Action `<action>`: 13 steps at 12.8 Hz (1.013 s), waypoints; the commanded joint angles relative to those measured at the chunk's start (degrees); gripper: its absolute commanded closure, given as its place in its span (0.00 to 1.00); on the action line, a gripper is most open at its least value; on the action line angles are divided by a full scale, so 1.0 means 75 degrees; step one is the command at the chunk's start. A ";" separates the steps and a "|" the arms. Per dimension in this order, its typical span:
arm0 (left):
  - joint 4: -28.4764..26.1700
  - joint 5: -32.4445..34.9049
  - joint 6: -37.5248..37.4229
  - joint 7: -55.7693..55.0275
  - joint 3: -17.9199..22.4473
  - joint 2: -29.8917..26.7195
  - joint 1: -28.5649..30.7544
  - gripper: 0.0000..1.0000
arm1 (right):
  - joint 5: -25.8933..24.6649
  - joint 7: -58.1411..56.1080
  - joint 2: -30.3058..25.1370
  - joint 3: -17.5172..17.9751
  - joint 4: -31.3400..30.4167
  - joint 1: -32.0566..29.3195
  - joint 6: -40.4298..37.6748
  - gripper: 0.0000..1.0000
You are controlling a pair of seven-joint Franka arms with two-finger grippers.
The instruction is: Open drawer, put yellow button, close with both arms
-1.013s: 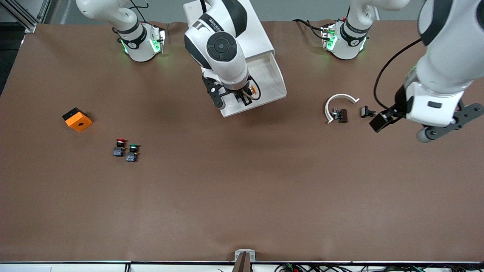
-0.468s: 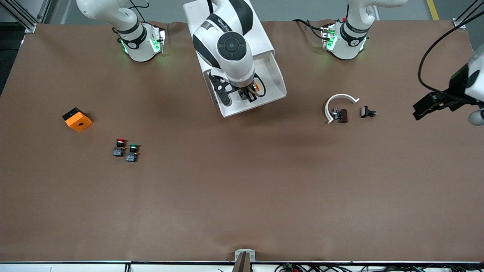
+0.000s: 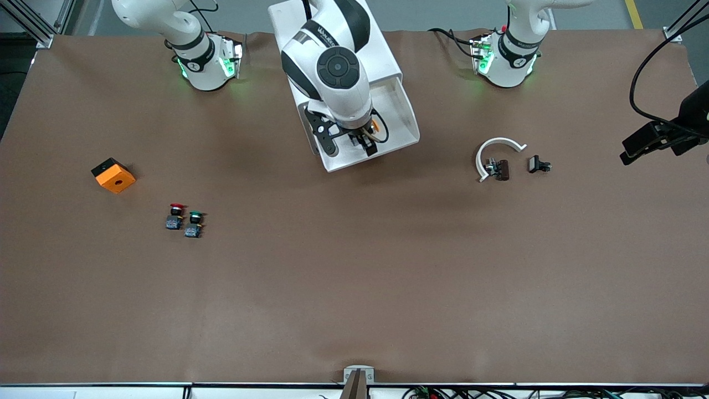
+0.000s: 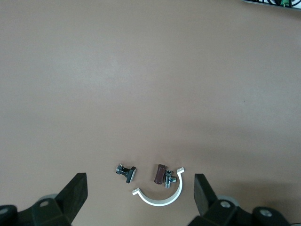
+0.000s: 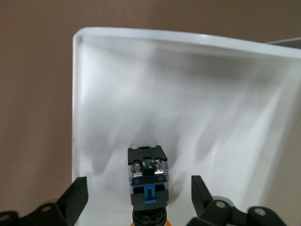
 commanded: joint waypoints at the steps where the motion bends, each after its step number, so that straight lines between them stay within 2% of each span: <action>1: -0.0270 -0.0089 0.0112 0.0310 -0.0067 -0.0221 0.0173 0.00 | 0.0069 -0.0003 -0.0243 -0.0001 0.0356 -0.0285 -0.0625 0.00; 6: -0.0270 -0.0089 0.0008 0.0300 -0.0125 -0.0291 0.0384 0.00 | 0.0163 -0.0503 -0.1015 -0.0001 0.1131 -0.1129 -0.1822 0.00; 10: -0.0269 -0.0089 -0.0028 0.0218 -0.0137 -0.0256 0.0349 0.00 | 0.0116 -0.2668 -0.2140 -0.0024 0.1155 -0.1937 -0.2947 0.00; 13: -0.0269 -0.0100 -0.0110 0.0170 -0.0161 -0.0232 0.0303 0.00 | 0.0058 -0.4216 -0.2622 -0.0024 0.1132 -0.2524 -0.3393 0.00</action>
